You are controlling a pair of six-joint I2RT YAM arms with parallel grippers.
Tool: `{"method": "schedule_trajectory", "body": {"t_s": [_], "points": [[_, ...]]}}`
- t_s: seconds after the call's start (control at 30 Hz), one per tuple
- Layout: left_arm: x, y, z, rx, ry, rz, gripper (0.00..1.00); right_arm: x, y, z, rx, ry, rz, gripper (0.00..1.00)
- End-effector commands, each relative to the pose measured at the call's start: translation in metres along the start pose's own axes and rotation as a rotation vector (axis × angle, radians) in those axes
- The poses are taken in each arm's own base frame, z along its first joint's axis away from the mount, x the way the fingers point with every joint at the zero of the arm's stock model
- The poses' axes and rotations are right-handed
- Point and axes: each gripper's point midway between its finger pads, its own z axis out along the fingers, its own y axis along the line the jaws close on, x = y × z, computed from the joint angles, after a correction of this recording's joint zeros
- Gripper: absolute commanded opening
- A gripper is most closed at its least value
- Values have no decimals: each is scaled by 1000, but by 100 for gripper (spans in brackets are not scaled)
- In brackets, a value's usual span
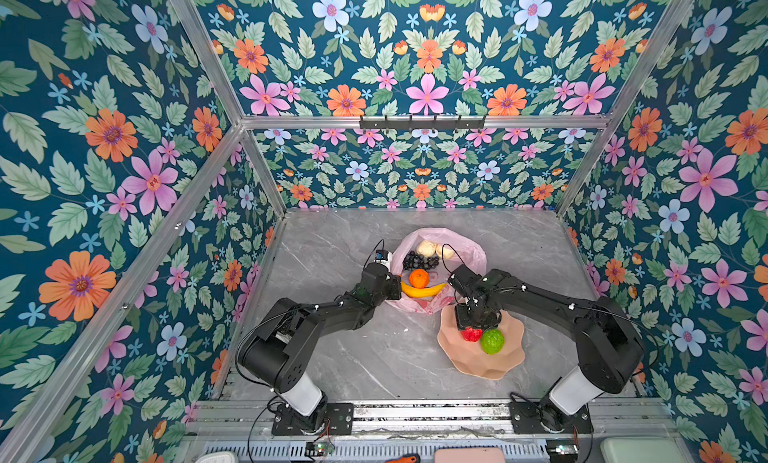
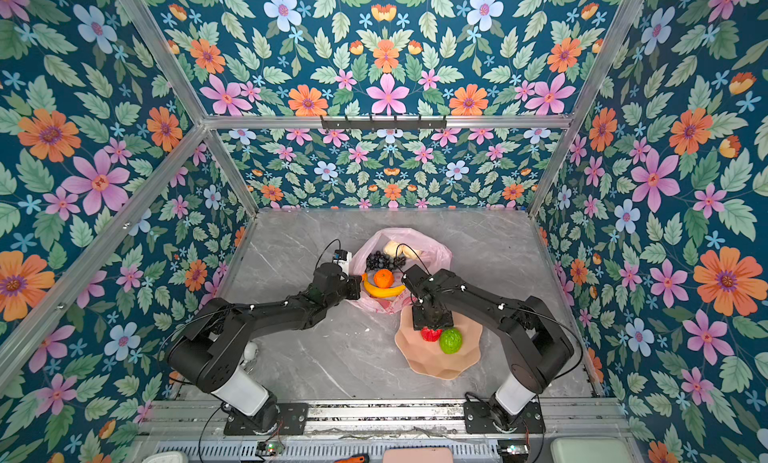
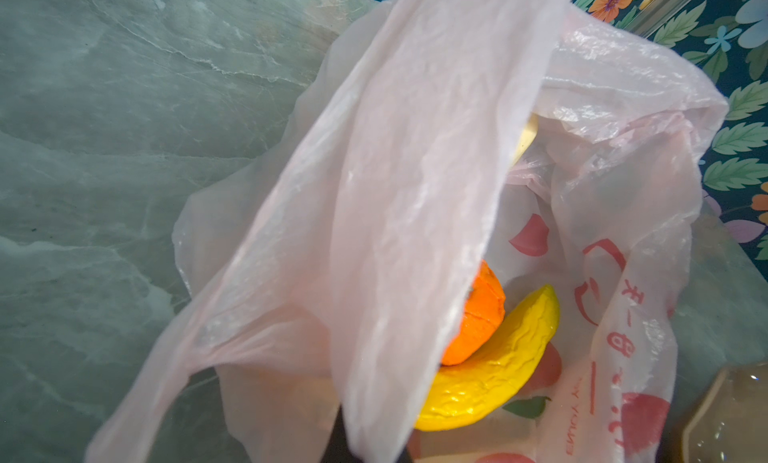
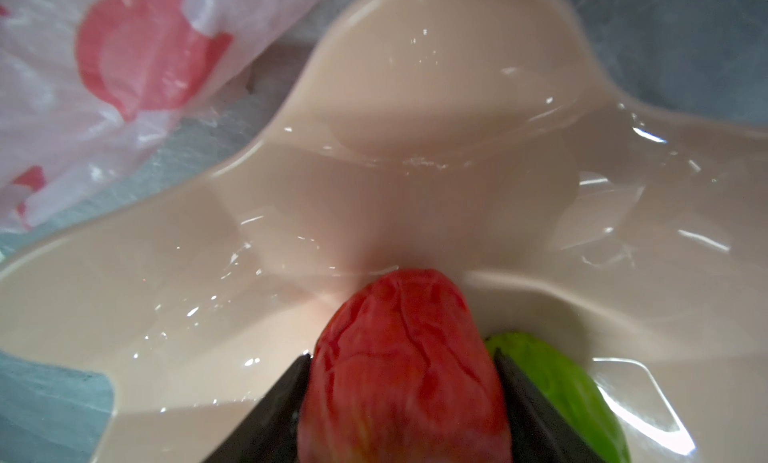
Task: Take the fake fruits out of the plastic bag
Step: 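Lower the apple into the bowl and open the right gripper, then move the right gripper back over the bag and lower it toward the fruits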
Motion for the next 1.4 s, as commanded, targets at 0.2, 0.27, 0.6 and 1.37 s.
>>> {"method": "schedule_trajectory", "body": {"t_s": [0.2, 0.27, 0.6, 1.37], "points": [[-6, 0, 0, -2, -17, 7, 0, 1, -5, -3, 26, -10, 7, 73], [-5, -1, 0, -1, -15, 8, 0, 0, -5, -4, 27, -11, 6, 74], [-6, -1, 0, 0, -18, 7, 0, -6, -10, -32, 34, -62, -5, 78], [-7, -5, -2, 17, -17, 9, 0, -188, 49, -80, -197, -395, 172, 69]]}}
